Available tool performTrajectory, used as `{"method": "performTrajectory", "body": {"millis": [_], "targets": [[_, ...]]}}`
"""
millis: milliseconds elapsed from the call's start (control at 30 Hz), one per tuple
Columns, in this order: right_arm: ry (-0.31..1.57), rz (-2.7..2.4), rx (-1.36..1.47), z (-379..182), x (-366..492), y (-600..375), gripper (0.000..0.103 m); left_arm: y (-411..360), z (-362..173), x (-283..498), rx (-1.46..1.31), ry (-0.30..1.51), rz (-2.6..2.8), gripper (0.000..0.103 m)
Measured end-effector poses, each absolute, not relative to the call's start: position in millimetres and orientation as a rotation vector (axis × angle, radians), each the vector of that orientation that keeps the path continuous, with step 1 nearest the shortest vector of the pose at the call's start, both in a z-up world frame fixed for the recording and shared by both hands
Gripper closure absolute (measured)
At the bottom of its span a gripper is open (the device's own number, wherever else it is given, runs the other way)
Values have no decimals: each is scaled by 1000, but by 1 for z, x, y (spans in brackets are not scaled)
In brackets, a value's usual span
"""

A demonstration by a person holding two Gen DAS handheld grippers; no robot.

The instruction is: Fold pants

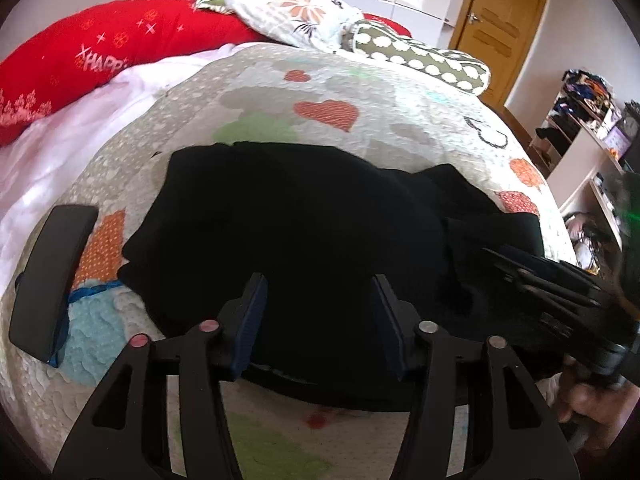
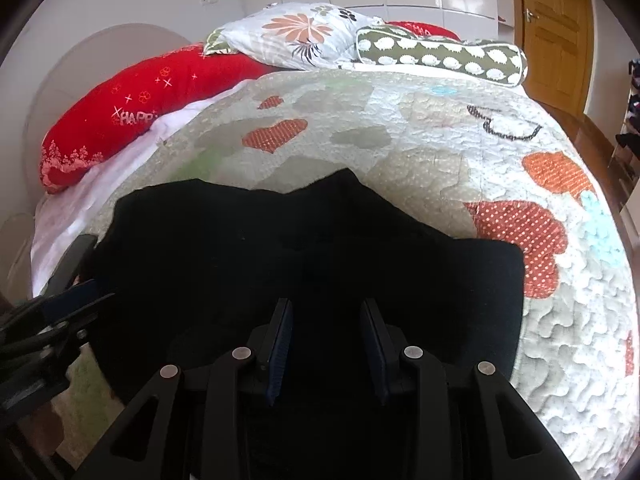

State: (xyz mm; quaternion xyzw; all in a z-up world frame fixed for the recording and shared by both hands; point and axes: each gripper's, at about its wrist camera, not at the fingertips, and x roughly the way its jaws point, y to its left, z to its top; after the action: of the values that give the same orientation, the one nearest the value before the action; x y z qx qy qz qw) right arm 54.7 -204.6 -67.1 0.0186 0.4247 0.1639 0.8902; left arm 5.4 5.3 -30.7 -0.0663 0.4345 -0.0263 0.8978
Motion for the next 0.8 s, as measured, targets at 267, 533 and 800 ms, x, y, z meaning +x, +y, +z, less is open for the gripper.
{"method": "performTrajectory", "body": {"millis": [267,533,800], "targets": [[902,395,-29,-79,33,-189,62,23,-32,4,-187,896,-42,35],[854,449,-26,-49,36,-172,62,52,-30,-7,-264,873,-38,35],[839,544,-47,-41,61,-120,60,95,-39,-24,-414,844,21,26]]}}
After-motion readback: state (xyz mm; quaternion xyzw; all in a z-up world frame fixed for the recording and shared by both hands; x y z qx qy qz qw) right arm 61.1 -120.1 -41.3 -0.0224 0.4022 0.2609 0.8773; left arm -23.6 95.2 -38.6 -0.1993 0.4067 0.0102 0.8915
